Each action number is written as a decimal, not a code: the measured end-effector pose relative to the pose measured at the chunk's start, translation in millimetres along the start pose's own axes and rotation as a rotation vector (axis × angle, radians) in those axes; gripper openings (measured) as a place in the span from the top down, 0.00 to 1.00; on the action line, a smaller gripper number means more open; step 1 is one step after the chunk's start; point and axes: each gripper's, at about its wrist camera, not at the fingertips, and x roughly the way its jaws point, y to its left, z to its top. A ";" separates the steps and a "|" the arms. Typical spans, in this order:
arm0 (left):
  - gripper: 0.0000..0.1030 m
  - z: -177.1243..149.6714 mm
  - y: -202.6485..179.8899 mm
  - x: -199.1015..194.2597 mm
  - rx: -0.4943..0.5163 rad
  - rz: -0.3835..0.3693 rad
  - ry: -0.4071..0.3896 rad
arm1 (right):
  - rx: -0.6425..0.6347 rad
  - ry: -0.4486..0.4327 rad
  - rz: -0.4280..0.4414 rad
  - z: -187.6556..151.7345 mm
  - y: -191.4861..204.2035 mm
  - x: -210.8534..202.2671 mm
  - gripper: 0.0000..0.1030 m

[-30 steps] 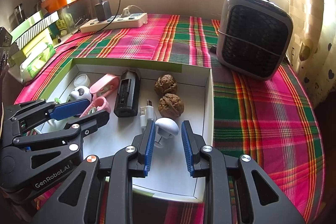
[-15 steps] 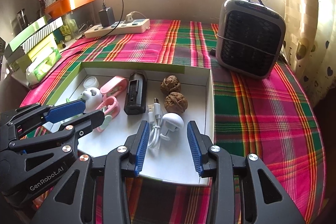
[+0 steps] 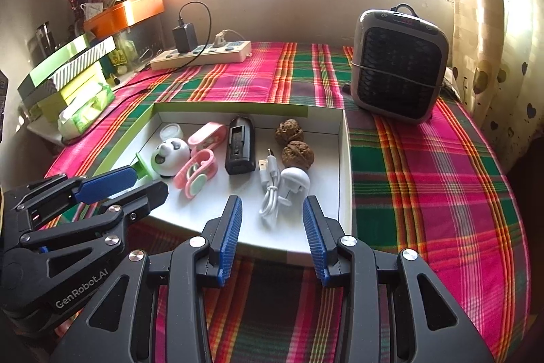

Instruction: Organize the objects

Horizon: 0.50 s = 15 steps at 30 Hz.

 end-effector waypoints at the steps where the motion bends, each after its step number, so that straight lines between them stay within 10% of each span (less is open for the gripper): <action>1: 0.66 -1.9 -0.2 -2.1 -0.002 -0.004 -0.001 | -0.003 -0.008 -0.002 -1.5 1.0 -3.7 0.62; 15: 0.66 -35.4 -1.3 -27.6 0.002 0.043 -0.009 | 0.000 -0.005 -0.008 -33.4 10.9 -27.0 0.57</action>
